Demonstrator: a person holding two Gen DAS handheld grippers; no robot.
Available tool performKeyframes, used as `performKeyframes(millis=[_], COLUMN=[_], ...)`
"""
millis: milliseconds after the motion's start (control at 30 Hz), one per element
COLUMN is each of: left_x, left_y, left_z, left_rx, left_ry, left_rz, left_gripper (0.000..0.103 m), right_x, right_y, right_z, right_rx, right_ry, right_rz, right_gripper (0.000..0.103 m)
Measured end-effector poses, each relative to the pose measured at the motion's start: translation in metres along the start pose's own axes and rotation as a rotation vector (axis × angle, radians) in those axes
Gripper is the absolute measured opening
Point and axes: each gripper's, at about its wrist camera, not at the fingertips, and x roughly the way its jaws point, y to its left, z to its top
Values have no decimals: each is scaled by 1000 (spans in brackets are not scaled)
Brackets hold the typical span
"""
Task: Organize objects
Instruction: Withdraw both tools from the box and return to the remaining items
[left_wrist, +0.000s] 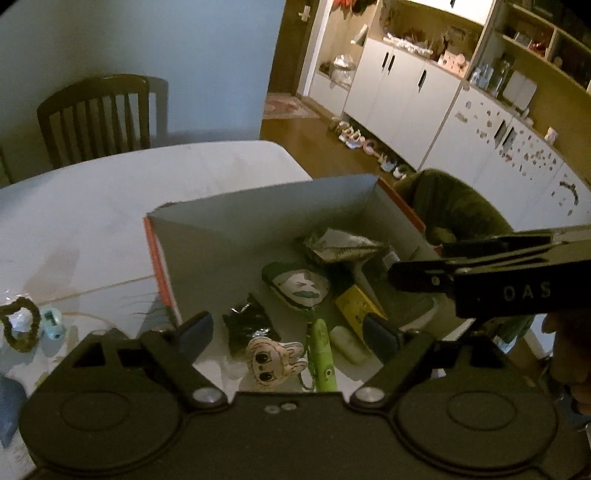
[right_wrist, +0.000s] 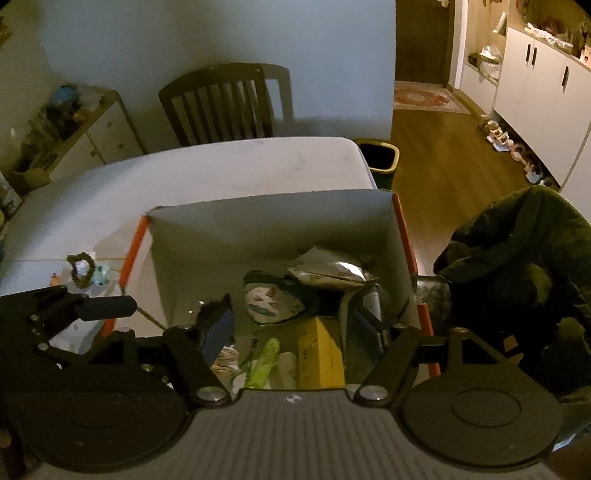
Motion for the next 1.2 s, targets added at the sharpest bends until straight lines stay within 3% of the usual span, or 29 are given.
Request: performKeyframes(millis=[467, 1200], left_x=[-61, -123], left_y=[34, 123], left_z=[-7, -37], left_rx=[-21, -54], left_ry=[-109, -251], left_rz=[-28, 50], left_gripper=[102, 103], right_x=[-48, -72], right_y=[29, 119], right_z=[-14, -37], right_rx=[7, -9], right_ry=[-96, -215], right_rz=[45, 60], right_gripper=[83, 85])
